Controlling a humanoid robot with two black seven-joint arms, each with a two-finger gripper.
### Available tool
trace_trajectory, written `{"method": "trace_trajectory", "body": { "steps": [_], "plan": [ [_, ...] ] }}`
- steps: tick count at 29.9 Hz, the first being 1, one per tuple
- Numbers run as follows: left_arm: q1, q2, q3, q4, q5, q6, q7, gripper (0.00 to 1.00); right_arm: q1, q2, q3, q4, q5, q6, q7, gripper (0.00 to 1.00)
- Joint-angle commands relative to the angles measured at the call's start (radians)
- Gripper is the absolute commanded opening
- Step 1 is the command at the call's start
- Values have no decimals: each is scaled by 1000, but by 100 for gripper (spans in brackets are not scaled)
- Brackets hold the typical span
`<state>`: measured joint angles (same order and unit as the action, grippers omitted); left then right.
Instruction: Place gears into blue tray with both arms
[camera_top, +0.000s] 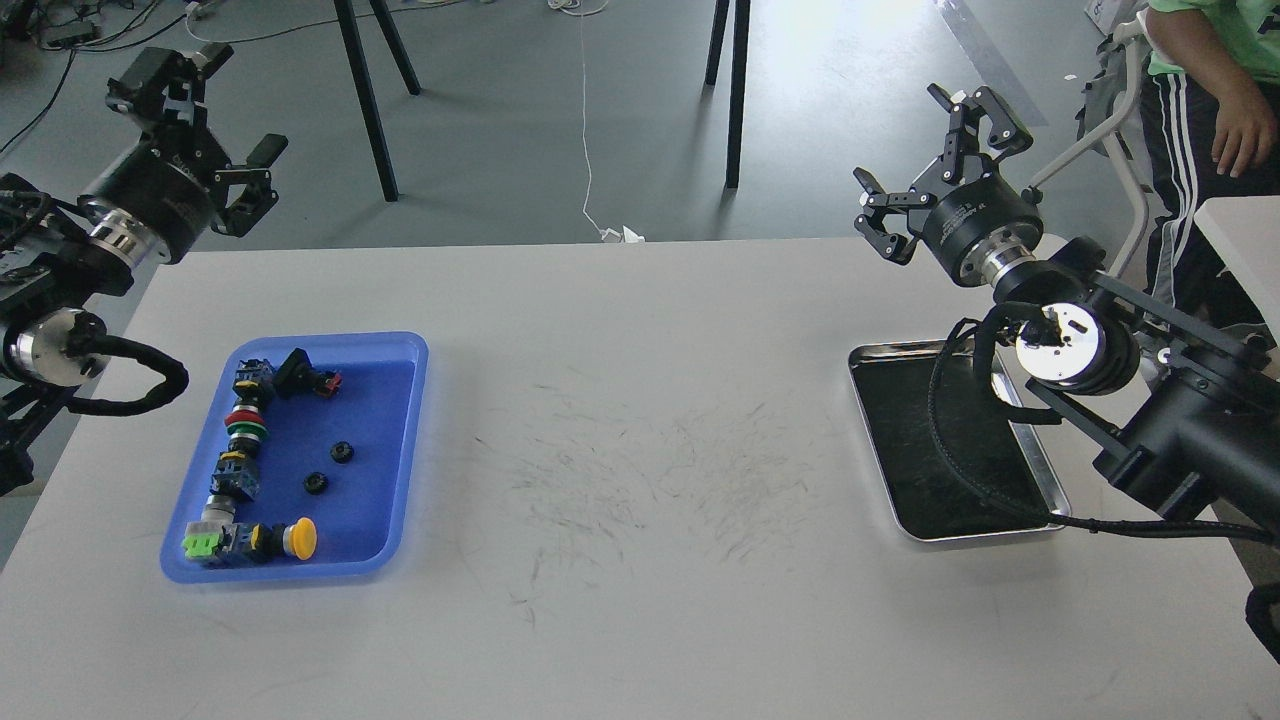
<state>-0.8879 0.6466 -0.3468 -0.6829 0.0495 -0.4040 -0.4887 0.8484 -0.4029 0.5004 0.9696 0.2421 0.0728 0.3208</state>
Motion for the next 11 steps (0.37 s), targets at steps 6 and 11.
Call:
{"method": "trace_trajectory", "body": {
  "steps": [6, 11],
  "plan": [
    [13, -41, -70, 16, -54, -6, 0, 99, 7, 78, 9, -48, -4, -4, 1, 99],
    [18, -65, -67, 17, -54, -9, 12, 99, 17, 88, 7, -71, -7, -19, 3, 99]
  ]
}}
